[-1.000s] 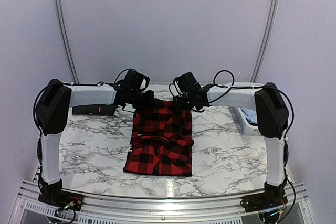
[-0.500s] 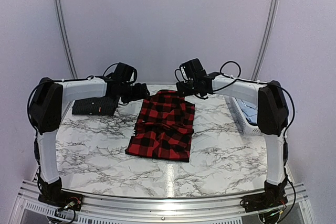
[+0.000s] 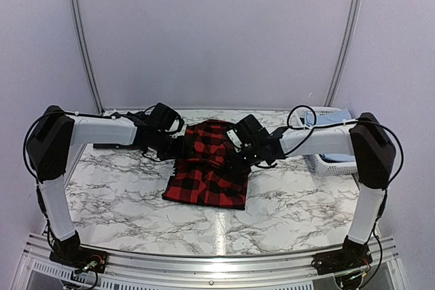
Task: Fold and stack the long sleeve shirts
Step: Flatten out the crumpled shirt at the center of the board.
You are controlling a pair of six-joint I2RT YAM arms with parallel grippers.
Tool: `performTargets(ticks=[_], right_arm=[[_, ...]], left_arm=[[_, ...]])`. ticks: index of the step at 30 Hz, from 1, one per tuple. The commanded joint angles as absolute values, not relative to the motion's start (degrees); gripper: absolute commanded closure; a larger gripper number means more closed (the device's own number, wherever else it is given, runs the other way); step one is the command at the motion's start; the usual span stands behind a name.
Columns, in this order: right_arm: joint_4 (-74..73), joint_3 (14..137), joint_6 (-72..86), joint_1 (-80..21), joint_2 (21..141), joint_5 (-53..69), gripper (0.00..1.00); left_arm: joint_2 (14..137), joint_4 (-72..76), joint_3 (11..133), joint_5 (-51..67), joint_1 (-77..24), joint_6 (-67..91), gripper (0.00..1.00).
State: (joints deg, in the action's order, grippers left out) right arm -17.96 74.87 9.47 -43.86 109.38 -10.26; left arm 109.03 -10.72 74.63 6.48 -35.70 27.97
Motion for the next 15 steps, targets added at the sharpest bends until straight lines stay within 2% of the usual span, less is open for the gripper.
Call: performTargets(ticks=[1,6,10,15], right_arm=[[-13.43,70.21,11.68,-45.08,105.14,-8.50,0.22],[-11.80,65.70,13.75,-45.07,104.93,-9.96,0.20],[-10.21,65.84,14.11,-45.05,106.93,-11.14,0.24],[-8.70,66.17,14.59,-44.33,108.19,-12.44,0.36]], left_arm=[[108.32,-11.72,72.60,4.64,-36.82,26.46,0.19],[110.22,-11.87,72.32,-2.67,-36.76,26.18,0.19],[113.48,-11.89,75.25,-2.31,-36.65,25.87,0.22],[116.37,-11.82,78.13,-1.47,-36.65,25.54,0.36]])
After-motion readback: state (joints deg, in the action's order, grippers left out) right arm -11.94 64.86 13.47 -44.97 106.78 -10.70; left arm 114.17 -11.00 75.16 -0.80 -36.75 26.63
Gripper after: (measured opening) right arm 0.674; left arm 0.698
